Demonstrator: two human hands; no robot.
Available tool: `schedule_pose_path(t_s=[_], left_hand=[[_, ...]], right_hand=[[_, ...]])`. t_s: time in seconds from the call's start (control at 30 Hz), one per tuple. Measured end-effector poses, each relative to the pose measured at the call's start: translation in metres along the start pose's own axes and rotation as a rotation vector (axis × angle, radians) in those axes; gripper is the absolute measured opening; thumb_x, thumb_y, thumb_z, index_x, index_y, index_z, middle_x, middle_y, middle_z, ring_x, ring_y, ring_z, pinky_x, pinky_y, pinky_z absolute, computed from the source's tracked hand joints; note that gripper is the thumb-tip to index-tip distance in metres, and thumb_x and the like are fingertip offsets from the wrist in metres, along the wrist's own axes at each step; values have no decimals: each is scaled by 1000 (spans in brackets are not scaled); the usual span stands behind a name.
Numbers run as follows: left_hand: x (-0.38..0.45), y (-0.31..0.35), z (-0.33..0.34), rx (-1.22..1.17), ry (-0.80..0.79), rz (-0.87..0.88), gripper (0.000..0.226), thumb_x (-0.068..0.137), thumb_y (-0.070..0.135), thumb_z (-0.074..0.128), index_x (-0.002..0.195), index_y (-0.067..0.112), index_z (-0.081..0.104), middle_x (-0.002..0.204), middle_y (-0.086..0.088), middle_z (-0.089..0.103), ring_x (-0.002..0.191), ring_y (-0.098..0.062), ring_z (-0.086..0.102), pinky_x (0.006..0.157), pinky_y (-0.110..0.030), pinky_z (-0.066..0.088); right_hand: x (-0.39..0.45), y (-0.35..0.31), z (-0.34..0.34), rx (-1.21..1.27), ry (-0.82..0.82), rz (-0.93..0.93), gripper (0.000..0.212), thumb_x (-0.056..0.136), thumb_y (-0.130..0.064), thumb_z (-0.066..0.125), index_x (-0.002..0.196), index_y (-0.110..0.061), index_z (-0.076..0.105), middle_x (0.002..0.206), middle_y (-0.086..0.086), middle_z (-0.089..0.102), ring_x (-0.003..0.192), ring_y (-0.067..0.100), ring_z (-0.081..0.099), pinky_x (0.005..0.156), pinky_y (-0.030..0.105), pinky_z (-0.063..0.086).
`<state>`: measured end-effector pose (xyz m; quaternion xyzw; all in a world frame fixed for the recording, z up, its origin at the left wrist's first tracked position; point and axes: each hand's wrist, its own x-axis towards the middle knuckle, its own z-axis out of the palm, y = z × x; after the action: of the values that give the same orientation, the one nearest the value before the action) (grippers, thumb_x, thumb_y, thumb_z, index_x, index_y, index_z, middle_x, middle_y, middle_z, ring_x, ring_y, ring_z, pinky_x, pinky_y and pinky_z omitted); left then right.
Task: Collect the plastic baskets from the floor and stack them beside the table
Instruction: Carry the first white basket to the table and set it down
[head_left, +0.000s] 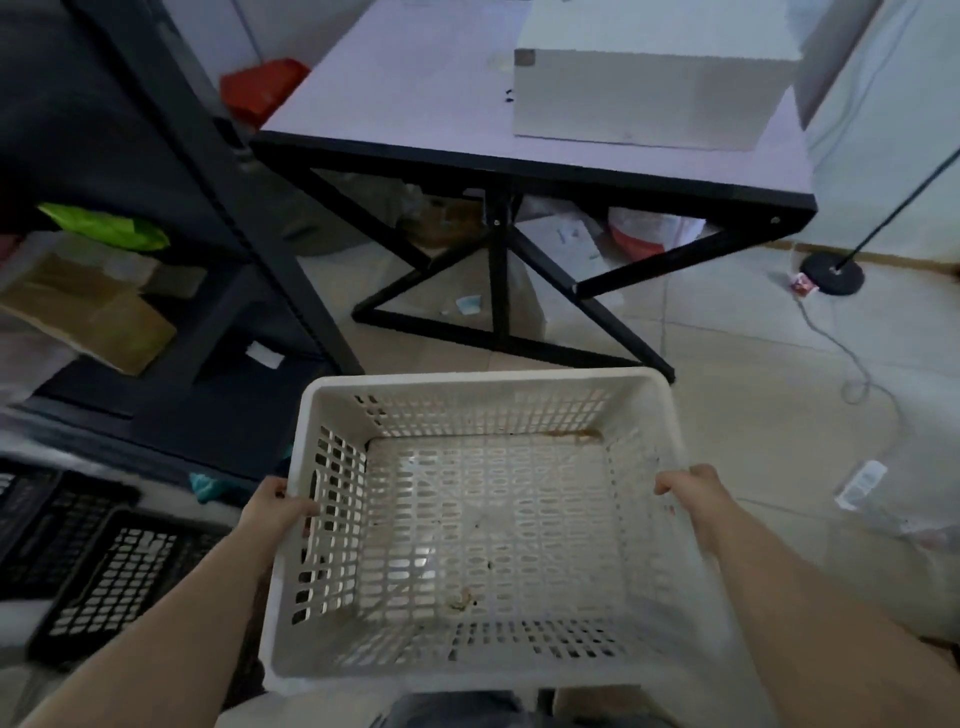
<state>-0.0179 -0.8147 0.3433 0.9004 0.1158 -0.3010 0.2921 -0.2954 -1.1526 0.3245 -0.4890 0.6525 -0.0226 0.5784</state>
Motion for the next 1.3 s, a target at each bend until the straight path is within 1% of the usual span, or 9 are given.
schedule_pose_path(t_s=[0.1,0.2,0.37,0.47,0.63,0.8,1.0,1.1,1.3], left_hand=[[4,16,22,-64,51,-82,38,75,4,70,108,3,51,95,-22,61,82,-36,62,82,-49,55],[17,38,45,-150,107,-168,35,75,5,69,105,5,51,100,-25,63,82,-38,64,83,-50,54],[55,70,86,-319,132,-273,35,78,4,67,102,11,43,87,-15,58,67,-31,57,72,-42,53],[86,77,116,-416,159,-330,33,80,3,67,104,9,45,85,-14,55,62,-23,50,55,-31,42],[145,84,166,-518,185,-449,36,80,3,67,106,11,44,98,-13,54,84,-31,55,72,-38,44],[218,67,235,-601,229,-585,37,79,-3,67,103,9,41,76,-9,46,66,-26,49,66,-36,41],[290,33,338,-690,288,-742,39,77,-5,68,106,5,45,73,-17,50,72,-29,52,68,-43,43],[314,20,382,-758,249,-790,45,76,-4,68,115,5,48,92,-20,58,86,-35,56,81,-50,48],[348,10,439,-817,224,-911,52,79,-4,65,128,1,49,116,-28,61,104,-43,60,93,-48,47]], right_hand=[[41,-44,-3,-68,-87,-2,56,60,-7,65,110,-6,40,84,13,46,76,27,49,65,33,43],[88,-90,7,-148,-119,-42,42,75,0,60,110,-7,38,80,9,44,67,23,45,58,28,38],[175,-152,52,-306,-153,-63,39,76,3,58,111,-3,43,93,15,52,79,29,50,66,31,41],[227,-174,81,-393,-171,-69,29,80,8,57,102,-3,42,76,8,45,77,26,46,76,33,36],[317,-205,143,-550,-224,-77,54,78,8,58,127,1,39,82,7,47,94,29,46,81,38,38],[420,-213,219,-654,-255,-103,21,79,12,54,94,-2,46,98,18,55,94,28,49,97,48,42],[536,-204,295,-773,-313,-194,50,78,7,57,126,-2,43,107,15,55,97,32,55,88,44,47],[578,-200,324,-820,-348,-212,54,82,2,60,133,-4,42,117,17,56,101,32,55,90,41,47],[620,-171,364,-1070,-430,-273,71,88,-10,61,149,-17,25,161,6,2,144,27,20,98,32,38]])
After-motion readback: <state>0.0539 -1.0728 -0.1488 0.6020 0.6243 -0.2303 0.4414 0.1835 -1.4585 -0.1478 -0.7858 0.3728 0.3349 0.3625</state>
